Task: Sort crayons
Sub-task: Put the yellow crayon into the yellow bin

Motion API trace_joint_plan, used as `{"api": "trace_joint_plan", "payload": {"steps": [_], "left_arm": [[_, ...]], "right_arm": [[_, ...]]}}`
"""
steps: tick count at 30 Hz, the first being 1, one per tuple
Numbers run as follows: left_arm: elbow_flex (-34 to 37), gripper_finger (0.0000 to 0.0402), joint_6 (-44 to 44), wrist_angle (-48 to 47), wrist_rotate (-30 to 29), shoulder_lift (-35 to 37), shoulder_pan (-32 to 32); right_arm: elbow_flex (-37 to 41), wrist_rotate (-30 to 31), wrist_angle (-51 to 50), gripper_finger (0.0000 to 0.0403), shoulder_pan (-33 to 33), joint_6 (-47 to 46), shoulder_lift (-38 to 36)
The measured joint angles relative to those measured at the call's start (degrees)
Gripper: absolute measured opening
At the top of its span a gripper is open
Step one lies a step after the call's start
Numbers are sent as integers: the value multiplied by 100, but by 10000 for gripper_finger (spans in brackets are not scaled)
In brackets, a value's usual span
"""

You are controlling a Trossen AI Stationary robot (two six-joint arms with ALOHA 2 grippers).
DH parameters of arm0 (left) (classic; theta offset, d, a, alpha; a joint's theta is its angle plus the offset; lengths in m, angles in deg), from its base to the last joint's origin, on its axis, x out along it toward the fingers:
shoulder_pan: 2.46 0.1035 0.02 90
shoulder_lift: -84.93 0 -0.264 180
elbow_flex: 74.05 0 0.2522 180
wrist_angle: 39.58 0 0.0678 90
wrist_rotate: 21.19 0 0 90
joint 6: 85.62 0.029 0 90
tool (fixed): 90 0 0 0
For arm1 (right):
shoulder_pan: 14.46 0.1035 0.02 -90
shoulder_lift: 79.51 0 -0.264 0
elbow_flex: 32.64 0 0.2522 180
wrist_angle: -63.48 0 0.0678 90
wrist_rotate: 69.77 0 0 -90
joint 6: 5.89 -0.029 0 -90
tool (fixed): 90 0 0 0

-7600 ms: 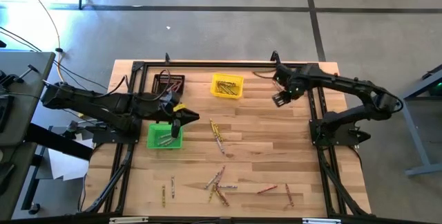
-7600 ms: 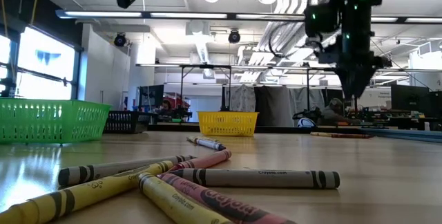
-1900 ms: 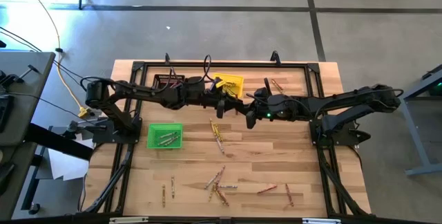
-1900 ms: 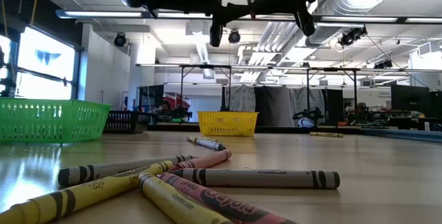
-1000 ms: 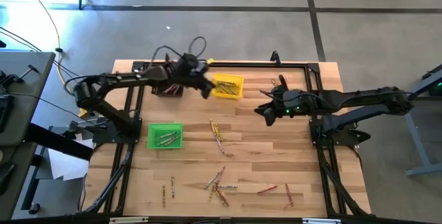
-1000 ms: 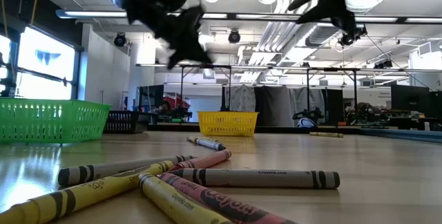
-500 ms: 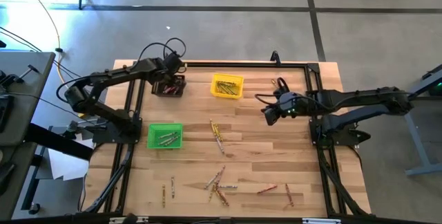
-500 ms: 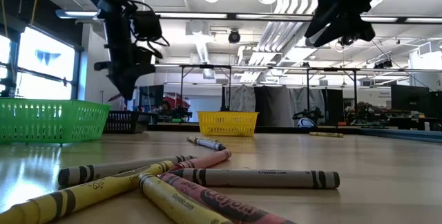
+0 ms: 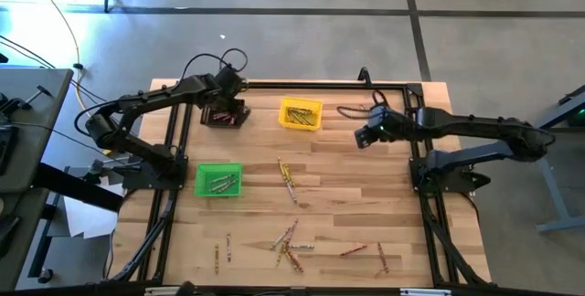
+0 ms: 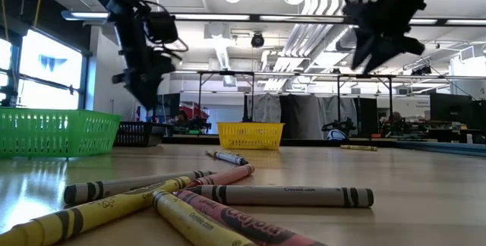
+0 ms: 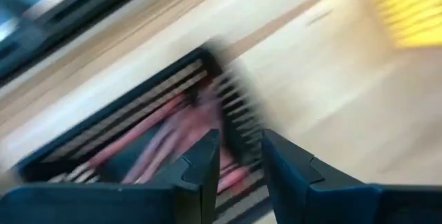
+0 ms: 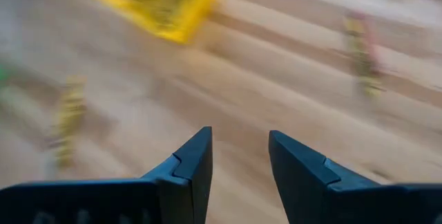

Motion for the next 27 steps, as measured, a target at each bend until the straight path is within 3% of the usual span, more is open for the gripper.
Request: {"api": "trace_joint_plan", "payload": {"steps": [9,17,27], "left_arm": [[-649,86,-288,1439,1596,1,-597],[-1123,85,-433,2236,1646,6,-1156],[-1358,85,-438,2475,1611,3,-1247]], "right_arm": [[0,-742,-428,129,-1748,1163,1046],[0,-1597,348,129,-2867,2200,2481],[0,-1644,1006,129,-3500,2677,3250]]}}
